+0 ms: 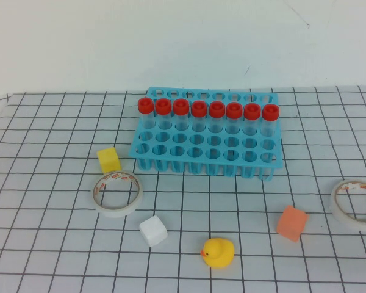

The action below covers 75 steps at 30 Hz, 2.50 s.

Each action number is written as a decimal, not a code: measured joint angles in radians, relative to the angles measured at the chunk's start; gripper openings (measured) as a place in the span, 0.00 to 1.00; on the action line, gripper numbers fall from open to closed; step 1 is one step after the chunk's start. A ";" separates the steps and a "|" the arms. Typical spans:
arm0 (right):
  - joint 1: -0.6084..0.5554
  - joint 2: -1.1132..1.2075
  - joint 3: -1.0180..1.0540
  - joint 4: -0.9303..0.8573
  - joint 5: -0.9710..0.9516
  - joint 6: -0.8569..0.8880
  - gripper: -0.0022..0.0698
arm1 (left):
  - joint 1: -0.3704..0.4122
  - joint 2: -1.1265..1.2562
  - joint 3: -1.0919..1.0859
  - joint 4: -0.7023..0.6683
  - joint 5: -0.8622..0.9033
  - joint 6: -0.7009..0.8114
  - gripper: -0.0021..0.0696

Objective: Place the test tubes

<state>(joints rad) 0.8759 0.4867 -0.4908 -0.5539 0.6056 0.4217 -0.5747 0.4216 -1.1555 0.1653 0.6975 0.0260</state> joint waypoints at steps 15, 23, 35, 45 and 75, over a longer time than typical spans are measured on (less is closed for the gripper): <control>0.000 0.000 0.000 0.000 0.000 0.000 0.03 | 0.000 0.011 0.596 -0.198 -0.363 0.095 0.03; 0.000 0.000 0.000 0.000 0.000 0.000 0.03 | 0.000 0.011 0.754 -0.200 -0.394 0.092 0.03; 0.000 0.000 0.000 0.000 0.002 0.000 0.03 | 0.323 -0.234 0.960 -0.247 -0.718 0.039 0.03; 0.000 0.000 0.000 0.000 0.002 0.000 0.03 | 0.553 -0.429 1.174 -0.259 -0.646 0.005 0.03; 0.000 0.000 0.000 0.000 0.004 0.000 0.03 | 0.568 -0.434 1.173 -0.256 -0.387 0.012 0.03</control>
<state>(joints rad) 0.8759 0.4867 -0.4908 -0.5539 0.6091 0.4217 -0.0070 -0.0121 0.0171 -0.0912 0.3107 0.0380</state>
